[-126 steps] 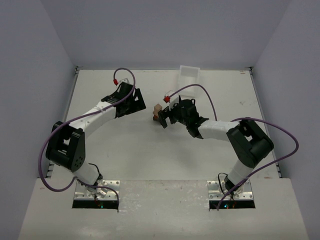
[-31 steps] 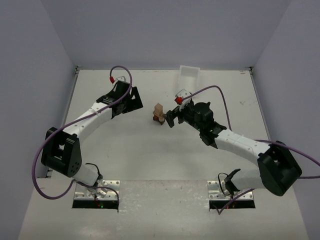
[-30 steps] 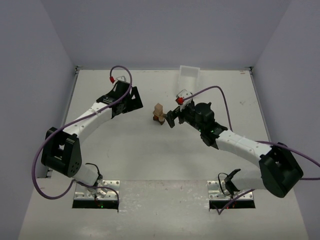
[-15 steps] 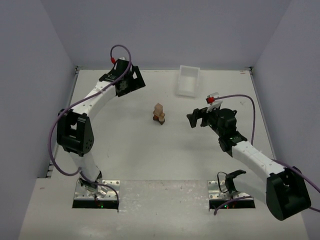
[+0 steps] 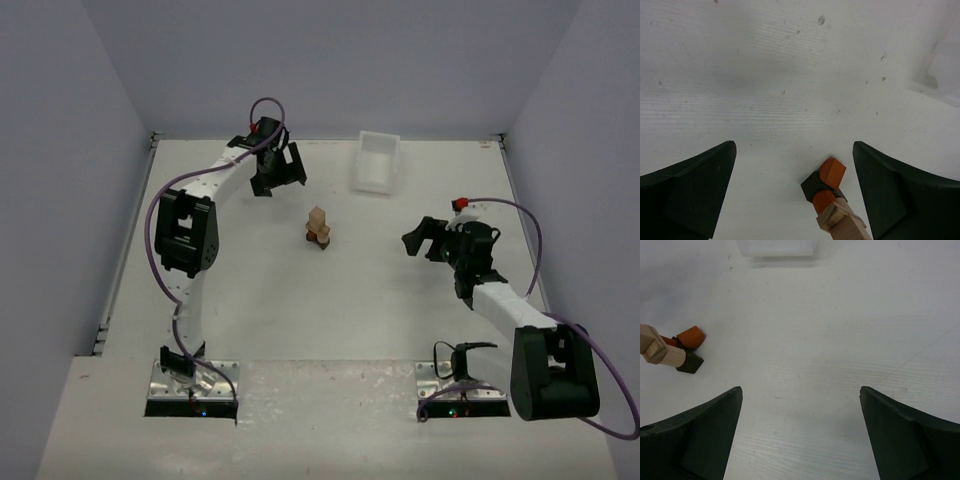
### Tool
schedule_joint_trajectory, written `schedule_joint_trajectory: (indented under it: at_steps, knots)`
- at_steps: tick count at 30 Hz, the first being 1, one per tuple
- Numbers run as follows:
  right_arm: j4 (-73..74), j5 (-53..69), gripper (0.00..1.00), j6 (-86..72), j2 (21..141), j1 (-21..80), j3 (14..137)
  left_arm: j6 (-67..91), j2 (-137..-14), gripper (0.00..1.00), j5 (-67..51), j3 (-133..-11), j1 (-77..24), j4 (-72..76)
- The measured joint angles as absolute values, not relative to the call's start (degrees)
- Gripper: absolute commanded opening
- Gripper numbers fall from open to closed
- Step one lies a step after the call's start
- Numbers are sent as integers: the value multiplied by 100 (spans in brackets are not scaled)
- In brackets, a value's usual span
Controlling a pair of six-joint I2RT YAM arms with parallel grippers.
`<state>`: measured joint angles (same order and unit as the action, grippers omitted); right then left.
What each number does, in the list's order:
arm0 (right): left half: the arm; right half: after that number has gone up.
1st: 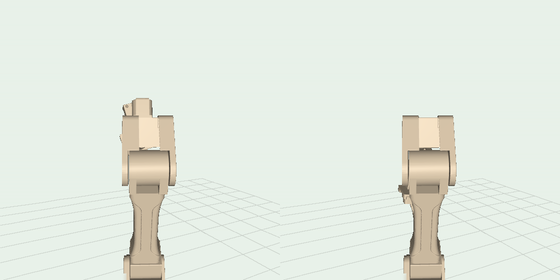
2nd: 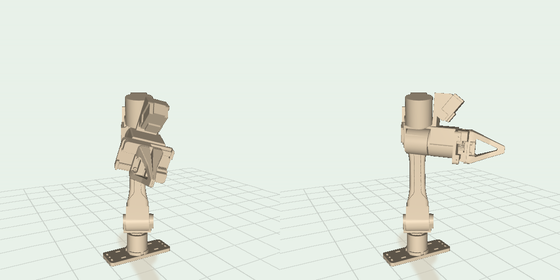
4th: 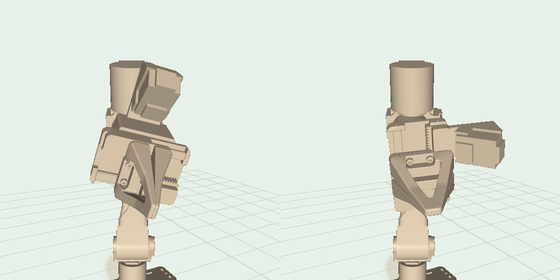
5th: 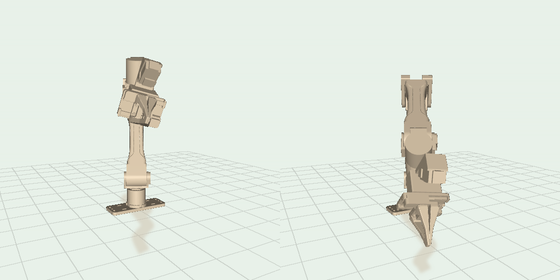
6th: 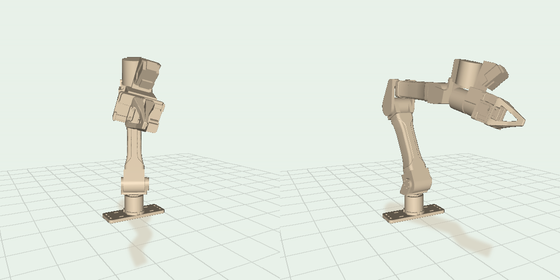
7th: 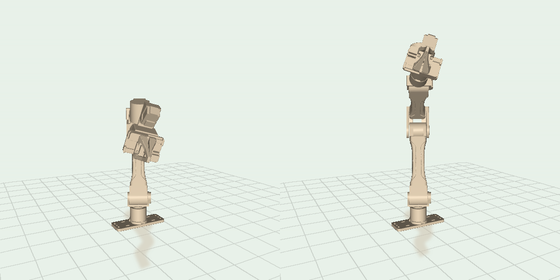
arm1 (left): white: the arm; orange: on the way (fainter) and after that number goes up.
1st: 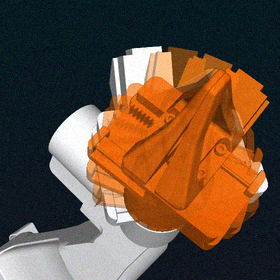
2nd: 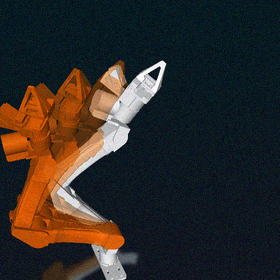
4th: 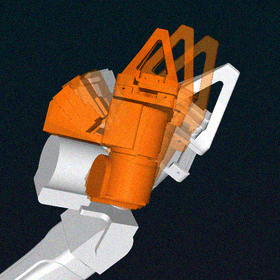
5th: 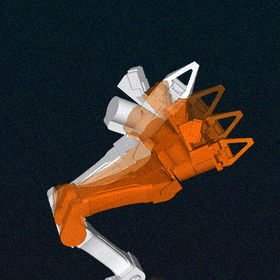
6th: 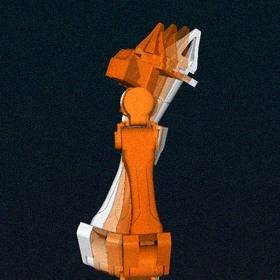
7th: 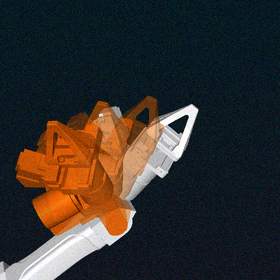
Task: Build the wood block tower
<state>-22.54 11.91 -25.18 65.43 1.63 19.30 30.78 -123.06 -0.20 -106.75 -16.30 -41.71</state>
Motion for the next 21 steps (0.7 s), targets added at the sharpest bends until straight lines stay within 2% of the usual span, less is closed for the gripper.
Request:
schedule_joint_trajectory:
  at_steps: [4,6,15,21]
  knots:
    - [-2287,1590,97,-2563,6863,41,1980,3053,-12387,100,-66,-10765,-1658,-4346]
    - [-2311,1938,92,-2542,7095,27,2112,3038,-12390,100,-129,-10772,-1658,-4361]
    - [-2323,3716,91,-2550,8533,32,3922,2966,-12387,100,-201,-10770,-1658,-4455]
    - [-2401,4891,95,-2623,9923,87,5256,2844,-12385,100,-192,-10770,-1658,-4584]
